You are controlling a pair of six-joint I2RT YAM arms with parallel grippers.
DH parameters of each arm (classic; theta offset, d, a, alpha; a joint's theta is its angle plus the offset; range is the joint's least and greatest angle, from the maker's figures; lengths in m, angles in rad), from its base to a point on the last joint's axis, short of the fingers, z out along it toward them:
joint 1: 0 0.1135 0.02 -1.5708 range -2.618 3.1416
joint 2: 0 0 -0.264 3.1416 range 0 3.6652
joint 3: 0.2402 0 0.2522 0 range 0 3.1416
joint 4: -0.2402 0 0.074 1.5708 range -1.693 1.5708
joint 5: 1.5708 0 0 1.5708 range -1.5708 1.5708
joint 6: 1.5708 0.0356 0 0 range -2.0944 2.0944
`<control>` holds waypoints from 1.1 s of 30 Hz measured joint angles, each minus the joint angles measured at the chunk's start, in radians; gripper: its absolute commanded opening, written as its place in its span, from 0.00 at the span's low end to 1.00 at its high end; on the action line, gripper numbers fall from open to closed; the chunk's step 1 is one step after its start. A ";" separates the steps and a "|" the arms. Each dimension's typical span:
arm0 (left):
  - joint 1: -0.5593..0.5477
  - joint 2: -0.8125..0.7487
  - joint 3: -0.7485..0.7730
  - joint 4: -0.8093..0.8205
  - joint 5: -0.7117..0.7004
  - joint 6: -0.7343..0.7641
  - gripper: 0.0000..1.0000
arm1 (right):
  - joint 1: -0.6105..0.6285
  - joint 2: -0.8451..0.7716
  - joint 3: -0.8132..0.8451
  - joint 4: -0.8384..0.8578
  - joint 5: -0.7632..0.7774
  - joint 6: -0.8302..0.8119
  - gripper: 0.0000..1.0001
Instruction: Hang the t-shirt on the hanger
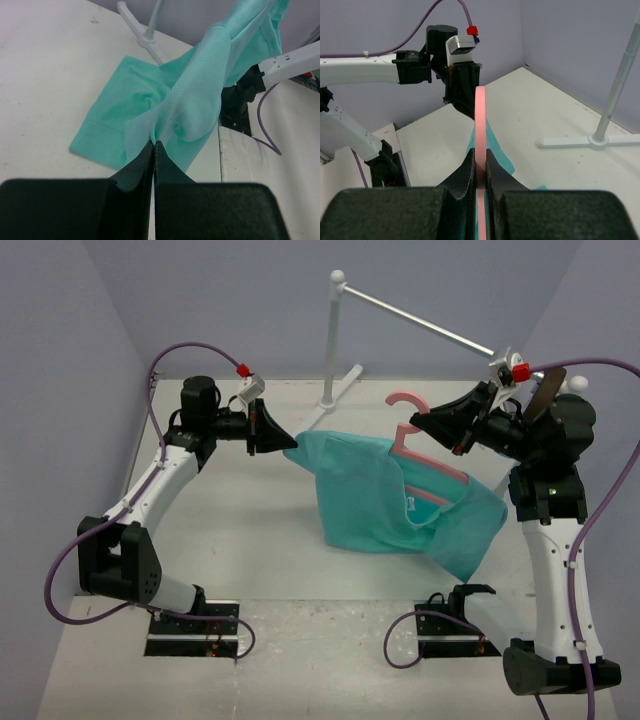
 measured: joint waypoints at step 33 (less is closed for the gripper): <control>0.163 -0.365 0.030 -0.043 -0.668 -0.245 1.00 | 0.153 0.021 0.183 -0.199 0.351 0.016 0.00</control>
